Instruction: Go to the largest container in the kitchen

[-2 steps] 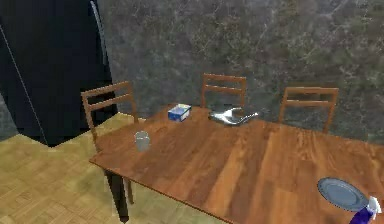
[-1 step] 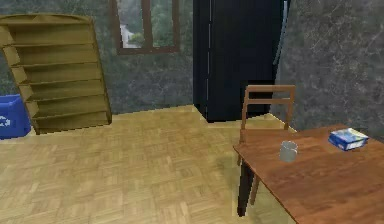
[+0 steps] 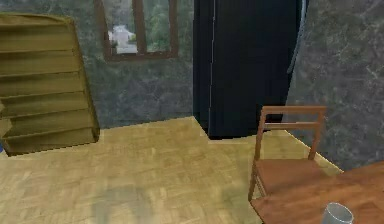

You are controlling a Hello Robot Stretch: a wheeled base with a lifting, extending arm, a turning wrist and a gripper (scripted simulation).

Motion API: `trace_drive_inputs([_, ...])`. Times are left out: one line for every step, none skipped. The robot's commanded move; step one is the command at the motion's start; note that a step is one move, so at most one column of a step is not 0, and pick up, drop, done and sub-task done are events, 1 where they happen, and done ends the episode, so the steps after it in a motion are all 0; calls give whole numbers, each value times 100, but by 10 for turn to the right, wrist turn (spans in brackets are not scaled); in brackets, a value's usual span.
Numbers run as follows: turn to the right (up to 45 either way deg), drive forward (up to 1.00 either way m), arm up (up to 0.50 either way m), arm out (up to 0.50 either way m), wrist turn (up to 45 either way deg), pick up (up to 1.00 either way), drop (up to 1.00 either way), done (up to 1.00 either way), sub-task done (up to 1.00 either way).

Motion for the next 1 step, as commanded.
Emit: trace_drive_inputs([-450,0,0,0,0,0,0,0,0])
